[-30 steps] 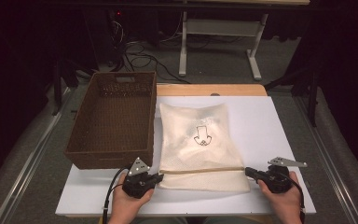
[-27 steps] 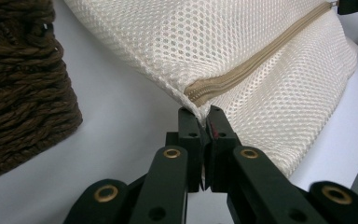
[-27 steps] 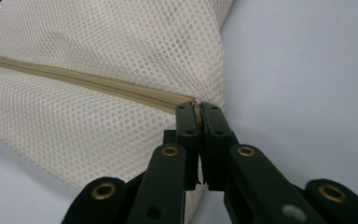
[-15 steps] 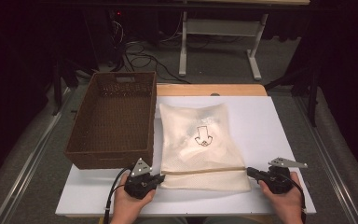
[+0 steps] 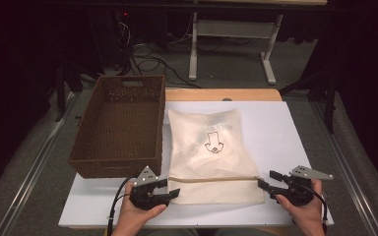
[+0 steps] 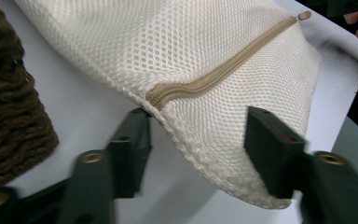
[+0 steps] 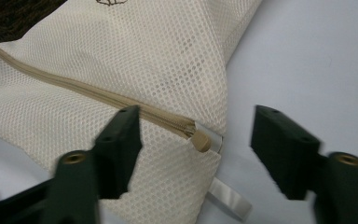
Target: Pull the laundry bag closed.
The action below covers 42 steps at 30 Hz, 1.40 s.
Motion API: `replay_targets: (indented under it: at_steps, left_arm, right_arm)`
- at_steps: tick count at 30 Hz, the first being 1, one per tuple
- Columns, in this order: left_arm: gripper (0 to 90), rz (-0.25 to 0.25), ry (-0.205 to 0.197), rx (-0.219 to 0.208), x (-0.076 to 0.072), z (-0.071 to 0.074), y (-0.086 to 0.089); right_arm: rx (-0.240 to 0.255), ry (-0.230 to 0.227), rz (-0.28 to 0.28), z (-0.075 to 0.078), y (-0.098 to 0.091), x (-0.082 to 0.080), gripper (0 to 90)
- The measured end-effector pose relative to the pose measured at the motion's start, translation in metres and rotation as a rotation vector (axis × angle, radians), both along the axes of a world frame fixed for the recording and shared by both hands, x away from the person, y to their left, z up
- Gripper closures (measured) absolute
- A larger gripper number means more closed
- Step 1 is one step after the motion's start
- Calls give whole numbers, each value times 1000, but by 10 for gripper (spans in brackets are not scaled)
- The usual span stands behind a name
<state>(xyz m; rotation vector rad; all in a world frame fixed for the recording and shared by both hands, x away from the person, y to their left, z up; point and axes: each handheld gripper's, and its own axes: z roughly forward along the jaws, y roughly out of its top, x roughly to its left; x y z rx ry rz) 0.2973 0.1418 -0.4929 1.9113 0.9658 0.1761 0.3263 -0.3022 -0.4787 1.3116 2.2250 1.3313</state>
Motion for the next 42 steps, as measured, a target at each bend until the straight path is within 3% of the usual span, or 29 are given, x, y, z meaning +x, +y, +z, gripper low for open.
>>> replay_targets:
  at_steps: [2, 4, 6, 11, 12, 24, 42]
  left_arm:
    - [259, 5, -13, -21, -1, 2, 2]
    - [212, 14, -29, -43, -2, 4, 5]
    - [132, 32, -42, -49, -3, 7, 9]
    - [16, 25, -55, -63, -5, 10, 15]
    - [2, 21, -56, -87, -5, 11, 19]
    - [2, 54, -81, -135, -7, 15, 45]
    - [3, 135, -105, -131, -12, 15, 92]
  right_arm:
    - [36, -4, 13, 1, -1, 0, 176]
    - [49, -16, 17, 3, -1, 0, 148]
    - [34, -43, 11, 6, -1, -3, 119]
    - [53, -45, 40, 9, -4, -3, 33]
    - [55, -43, 39, 10, -5, -3, 29]
    - [72, -71, -8, 14, -27, -2, 13]
    - [74, -85, -84, 15, -61, -4, 13]
